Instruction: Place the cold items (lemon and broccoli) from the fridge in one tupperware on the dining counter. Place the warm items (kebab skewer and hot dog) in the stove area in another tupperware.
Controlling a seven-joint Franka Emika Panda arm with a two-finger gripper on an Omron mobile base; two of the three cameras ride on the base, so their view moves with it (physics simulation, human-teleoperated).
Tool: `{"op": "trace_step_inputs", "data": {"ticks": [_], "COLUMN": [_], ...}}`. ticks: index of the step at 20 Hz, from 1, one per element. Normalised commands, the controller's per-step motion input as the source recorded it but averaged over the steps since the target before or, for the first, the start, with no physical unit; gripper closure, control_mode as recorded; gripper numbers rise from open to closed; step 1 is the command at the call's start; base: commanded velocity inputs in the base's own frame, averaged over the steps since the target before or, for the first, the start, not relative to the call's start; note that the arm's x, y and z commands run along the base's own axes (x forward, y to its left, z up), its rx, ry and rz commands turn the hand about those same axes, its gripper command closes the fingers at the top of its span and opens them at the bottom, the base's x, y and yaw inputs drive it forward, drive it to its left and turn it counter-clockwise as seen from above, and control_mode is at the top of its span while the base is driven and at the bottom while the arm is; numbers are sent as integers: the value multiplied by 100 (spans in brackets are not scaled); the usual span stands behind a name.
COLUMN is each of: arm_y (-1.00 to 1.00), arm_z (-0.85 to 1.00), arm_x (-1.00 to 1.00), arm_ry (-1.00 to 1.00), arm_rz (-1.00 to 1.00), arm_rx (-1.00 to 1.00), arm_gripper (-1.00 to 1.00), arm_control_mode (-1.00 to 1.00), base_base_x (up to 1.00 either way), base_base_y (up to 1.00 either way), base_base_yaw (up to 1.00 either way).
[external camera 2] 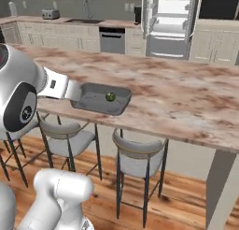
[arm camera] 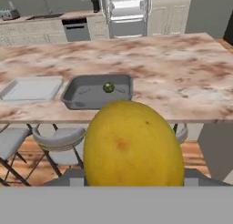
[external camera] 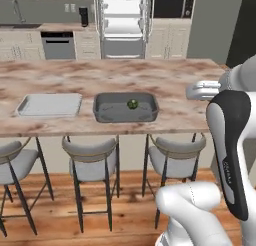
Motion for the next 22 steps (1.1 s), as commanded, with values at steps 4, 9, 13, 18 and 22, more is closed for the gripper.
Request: {"op": "trace_step_inputs", "data": {"ticks": [4,9,13,18,22], "arm_y": [0,0,0,0,0], "arm_z": [0,0,0,0,0], "arm_x": [0,0,0,0,0], "arm_ry": [0,0,0,0,0], "arm_rz": [0,0,0,0,0], "arm_rx": [0,0,0,0,0], "arm_gripper": [100,100,100,100,100], "arm_control_mode": [100,100,100,100,100], "base_base_x": [57,64,75,71,80], "base_base_y": [100,32,0,-3,0], "base_base_yaw": [-43,-19,-1,0,1]}}
